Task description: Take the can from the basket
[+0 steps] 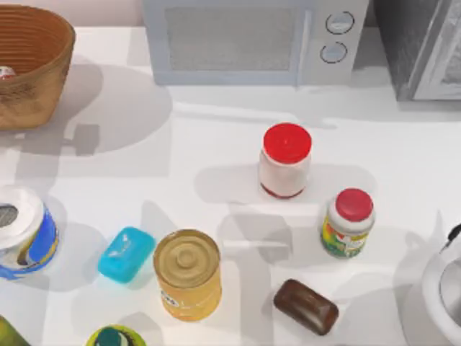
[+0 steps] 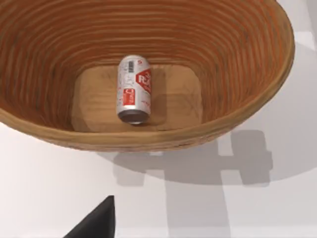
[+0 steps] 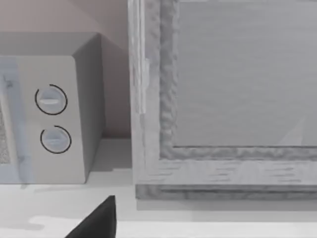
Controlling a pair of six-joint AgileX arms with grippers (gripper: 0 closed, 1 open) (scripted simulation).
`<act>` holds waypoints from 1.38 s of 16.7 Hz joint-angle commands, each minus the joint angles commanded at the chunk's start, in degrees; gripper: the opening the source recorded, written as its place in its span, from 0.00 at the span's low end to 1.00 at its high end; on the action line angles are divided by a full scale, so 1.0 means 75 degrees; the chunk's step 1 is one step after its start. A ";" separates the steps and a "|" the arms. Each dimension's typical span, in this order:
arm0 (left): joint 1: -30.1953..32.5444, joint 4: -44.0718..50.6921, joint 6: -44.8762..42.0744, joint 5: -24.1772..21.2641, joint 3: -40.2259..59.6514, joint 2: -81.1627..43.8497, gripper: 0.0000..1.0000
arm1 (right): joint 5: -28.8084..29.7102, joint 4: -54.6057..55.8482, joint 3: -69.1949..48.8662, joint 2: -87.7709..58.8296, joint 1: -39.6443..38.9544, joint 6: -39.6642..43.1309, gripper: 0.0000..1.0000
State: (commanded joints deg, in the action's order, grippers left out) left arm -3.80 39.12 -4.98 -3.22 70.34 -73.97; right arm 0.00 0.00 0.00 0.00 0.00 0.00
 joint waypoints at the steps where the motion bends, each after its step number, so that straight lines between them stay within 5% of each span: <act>1: -0.0051 0.0411 -0.0056 -0.0026 0.0830 -0.0807 1.00 | 0.0000 0.0000 0.0000 0.0000 0.0000 0.0000 1.00; 13: -0.0582 0.4501 -0.0597 -0.0277 0.9115 -0.8835 1.00 | 0.0000 0.0000 0.0000 0.0000 0.0000 0.0000 1.00; 23: -0.0617 0.5115 -0.0667 -0.0315 1.0343 -1.0087 1.00 | 0.0000 0.0000 0.0000 0.0000 0.0000 0.0000 1.00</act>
State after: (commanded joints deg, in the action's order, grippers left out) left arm -8.42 77.48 -9.98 -5.58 147.91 -149.62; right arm 0.00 0.00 0.00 0.00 0.00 0.00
